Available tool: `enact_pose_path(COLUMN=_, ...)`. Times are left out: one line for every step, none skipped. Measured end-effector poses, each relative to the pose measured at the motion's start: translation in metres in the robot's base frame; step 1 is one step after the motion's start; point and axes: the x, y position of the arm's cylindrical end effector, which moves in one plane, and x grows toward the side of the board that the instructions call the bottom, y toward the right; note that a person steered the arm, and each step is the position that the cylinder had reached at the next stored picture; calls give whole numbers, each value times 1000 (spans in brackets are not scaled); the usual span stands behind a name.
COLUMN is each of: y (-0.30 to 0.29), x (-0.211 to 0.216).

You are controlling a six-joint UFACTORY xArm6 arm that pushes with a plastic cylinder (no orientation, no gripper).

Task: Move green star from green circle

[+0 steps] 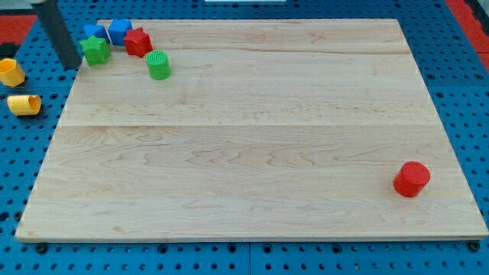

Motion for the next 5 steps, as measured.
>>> enact_pose_path(y=0, x=-28)
enact_pose_path(y=0, x=-30)
enact_pose_path(y=8, x=-45)
enact_pose_path(y=57, x=-45)
enact_pose_path(y=55, x=-50)
